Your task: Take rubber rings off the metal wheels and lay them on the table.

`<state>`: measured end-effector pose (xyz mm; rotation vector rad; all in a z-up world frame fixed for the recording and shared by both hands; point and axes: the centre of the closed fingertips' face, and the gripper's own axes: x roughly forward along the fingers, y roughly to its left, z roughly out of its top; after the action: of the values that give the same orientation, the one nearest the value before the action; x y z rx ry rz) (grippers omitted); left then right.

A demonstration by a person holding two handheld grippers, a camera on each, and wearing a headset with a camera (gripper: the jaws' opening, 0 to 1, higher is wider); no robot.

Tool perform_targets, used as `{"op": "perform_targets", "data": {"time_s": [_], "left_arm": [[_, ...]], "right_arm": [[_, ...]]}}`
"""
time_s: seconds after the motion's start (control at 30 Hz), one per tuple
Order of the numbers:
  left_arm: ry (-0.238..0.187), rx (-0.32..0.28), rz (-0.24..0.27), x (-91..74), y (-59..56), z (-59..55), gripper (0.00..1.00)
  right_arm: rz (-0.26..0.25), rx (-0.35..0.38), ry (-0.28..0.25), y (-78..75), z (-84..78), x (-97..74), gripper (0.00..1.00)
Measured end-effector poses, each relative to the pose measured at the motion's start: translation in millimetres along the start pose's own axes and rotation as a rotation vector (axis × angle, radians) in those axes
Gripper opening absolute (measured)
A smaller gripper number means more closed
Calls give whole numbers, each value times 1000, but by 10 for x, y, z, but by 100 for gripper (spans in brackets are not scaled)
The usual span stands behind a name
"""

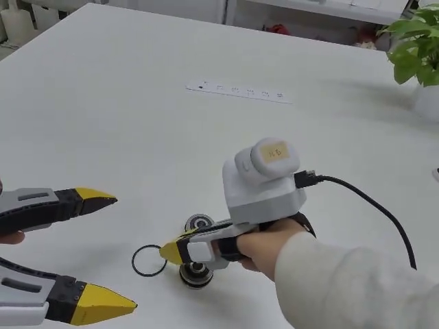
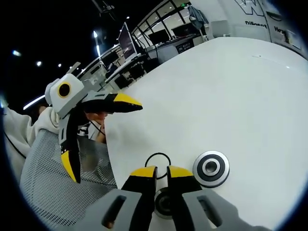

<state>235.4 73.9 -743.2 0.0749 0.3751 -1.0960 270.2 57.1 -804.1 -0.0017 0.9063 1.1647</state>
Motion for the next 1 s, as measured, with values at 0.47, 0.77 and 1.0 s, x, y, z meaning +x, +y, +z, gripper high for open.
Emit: {"op": "perform_targets", "data": {"time_s": [0.47, 0.77, 1.0], "left_arm": [[3, -6, 6, -6, 5, -2, 89], [7, -12, 7, -4, 3, -9, 89], [19, -13, 5, 1, -3, -28, 89]], "right_arm": [[-1, -81, -51, 43, 184, -137, 10], [2, -119, -102, 78, 337, -275, 11], [-2, -169, -152, 88, 482, -439, 13]]}}
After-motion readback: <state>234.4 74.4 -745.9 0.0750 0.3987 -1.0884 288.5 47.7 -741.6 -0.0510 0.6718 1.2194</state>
